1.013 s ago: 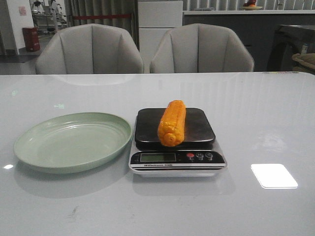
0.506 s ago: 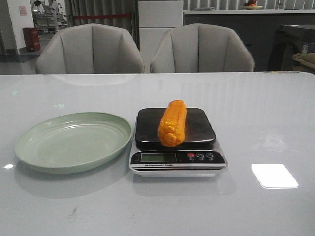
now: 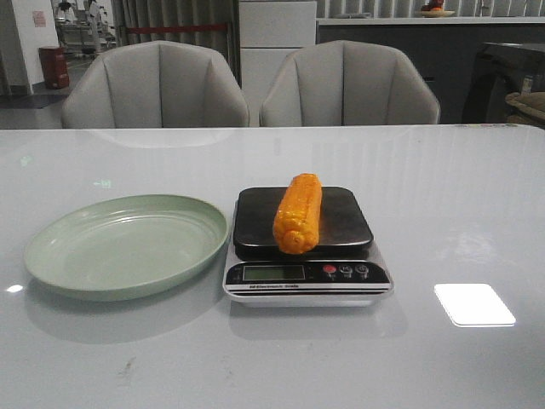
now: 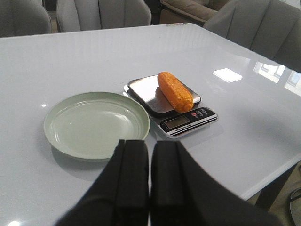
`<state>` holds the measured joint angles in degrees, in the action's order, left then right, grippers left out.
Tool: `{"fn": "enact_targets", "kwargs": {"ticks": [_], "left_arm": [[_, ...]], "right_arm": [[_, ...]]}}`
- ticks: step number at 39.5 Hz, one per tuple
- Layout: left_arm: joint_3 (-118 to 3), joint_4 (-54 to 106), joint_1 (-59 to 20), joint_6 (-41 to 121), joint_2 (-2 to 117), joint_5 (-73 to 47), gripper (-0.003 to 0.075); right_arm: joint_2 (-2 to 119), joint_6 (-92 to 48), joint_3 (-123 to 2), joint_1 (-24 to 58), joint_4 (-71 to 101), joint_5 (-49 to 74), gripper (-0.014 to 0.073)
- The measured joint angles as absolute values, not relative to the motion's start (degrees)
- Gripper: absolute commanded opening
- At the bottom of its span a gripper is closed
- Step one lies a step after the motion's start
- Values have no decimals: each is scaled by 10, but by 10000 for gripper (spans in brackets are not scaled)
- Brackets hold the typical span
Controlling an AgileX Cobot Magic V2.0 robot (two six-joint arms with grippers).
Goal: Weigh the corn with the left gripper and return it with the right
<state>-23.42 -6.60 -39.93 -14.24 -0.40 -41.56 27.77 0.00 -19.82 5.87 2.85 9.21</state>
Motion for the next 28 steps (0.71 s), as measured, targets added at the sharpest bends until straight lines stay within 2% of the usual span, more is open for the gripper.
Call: {"fn": "enact_targets", "kwargs": {"ticks": [9,12,15,21,22,28], "left_arm": [[-234,-66,-399,-142,-4,-416,122],[-234,-66,-399,-142,-4,-416,122],[-234,-66,-399,-142,-4,-416,122],[-234,-66,-399,-142,-4,-416,122],[-234,-66,-399,-142,-4,-416,122],[-234,-66,-399,-142,-4,-416,122]], "right_arm": [[303,0,-200,77,96,101,170],[327,0,-210,93,101,107,201],[365,-4,-230,116,103,129,297],[454,-4,-298,166,105,183,605],[466,-5,-308,173,106,189,625],[556,-5,-372,234,106,201,598]]}}
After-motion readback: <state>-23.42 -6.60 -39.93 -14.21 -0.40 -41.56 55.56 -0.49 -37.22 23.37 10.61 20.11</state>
